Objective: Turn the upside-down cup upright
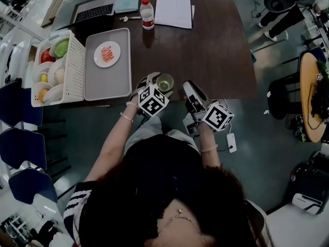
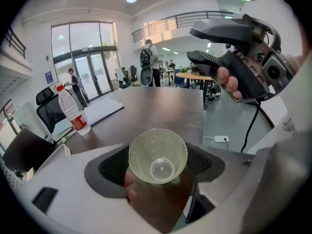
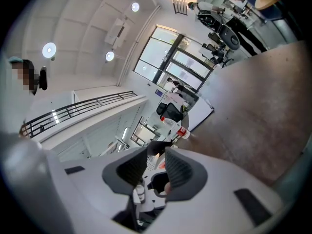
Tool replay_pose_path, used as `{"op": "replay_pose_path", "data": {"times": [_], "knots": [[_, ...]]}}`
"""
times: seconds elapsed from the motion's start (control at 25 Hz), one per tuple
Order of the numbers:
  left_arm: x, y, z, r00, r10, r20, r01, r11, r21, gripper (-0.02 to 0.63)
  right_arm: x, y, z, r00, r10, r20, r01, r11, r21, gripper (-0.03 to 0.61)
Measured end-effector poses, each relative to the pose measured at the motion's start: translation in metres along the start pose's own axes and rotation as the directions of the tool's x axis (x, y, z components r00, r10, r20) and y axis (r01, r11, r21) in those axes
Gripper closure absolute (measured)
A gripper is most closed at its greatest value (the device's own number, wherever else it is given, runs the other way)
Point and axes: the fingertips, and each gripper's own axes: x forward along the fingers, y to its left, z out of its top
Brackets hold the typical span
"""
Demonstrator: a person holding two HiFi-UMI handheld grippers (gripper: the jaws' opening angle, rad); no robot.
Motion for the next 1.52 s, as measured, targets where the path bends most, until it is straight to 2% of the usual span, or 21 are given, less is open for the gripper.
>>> {"op": "replay_pose_path", "data": {"times": [0.32,0.68,0.8,0.92,1.08,1.16,1.24,1.4,1.44,1.52], "knots": [[-0.005,0.003,0.005,0.998,0.013,0.063,-0.009,0.998,-0.069,0.247,0.0,0.0,-0.004,1.0,0.01,-0.015,-0.01,1.0,0.002,0.456],[-0.016,0.004,0.012,0.996,0.013,0.092,-0.004,0.995,-0.098,0.247,0.002,0.005,-0.005,0.999,0.027,-0.018,-0.027,1.0,0.002,0.456],[-0.022,0.002,0.013,0.994,-0.018,0.108,0.033,0.99,-0.137,0.247,0.003,0.003,-0.006,1.0,0.022,-0.02,-0.022,1.0,-0.008,0.456],[-0.033,0.005,0.017,0.988,-0.015,0.154,0.046,0.979,-0.197,0.247,0.004,0.005,-0.005,1.0,0.019,-0.013,-0.019,1.0,-0.014,0.46],[-0.064,0.013,0.027,0.968,-0.009,0.251,0.095,0.939,-0.331,0.247,0.003,0.003,-0.004,1.0,-0.009,-0.003,0.009,0.999,-0.049,0.484],[-0.084,0.023,0.033,0.946,0.043,0.321,0.1,0.905,-0.414,0.358,0.003,0.004,-0.004,1.0,-0.022,-0.01,0.021,0.996,-0.081,0.497],[-0.102,0.032,0.038,0.923,0.1,0.371,0.093,0.879,-0.468,0.382,0.003,0.006,-0.005,0.999,-0.034,-0.015,0.032,0.993,-0.115,0.511],[-0.127,0.042,0.04,0.896,0.19,0.402,0.042,0.864,-0.503,0.444,0.005,0.009,-0.006,0.998,-0.067,-0.02,0.062,0.979,-0.196,0.525],[-0.133,0.045,0.04,0.886,0.217,0.41,0.03,0.854,-0.519,0.466,0.006,0.009,-0.007,0.997,-0.08,-0.021,0.073,0.973,-0.221,0.528],[-0.145,0.052,0.039,0.861,0.273,0.429,0.024,0.822,-0.57,0.553,0.007,0.011,-0.008,0.994,-0.104,-0.022,0.094,0.959,-0.267,0.534]]}}
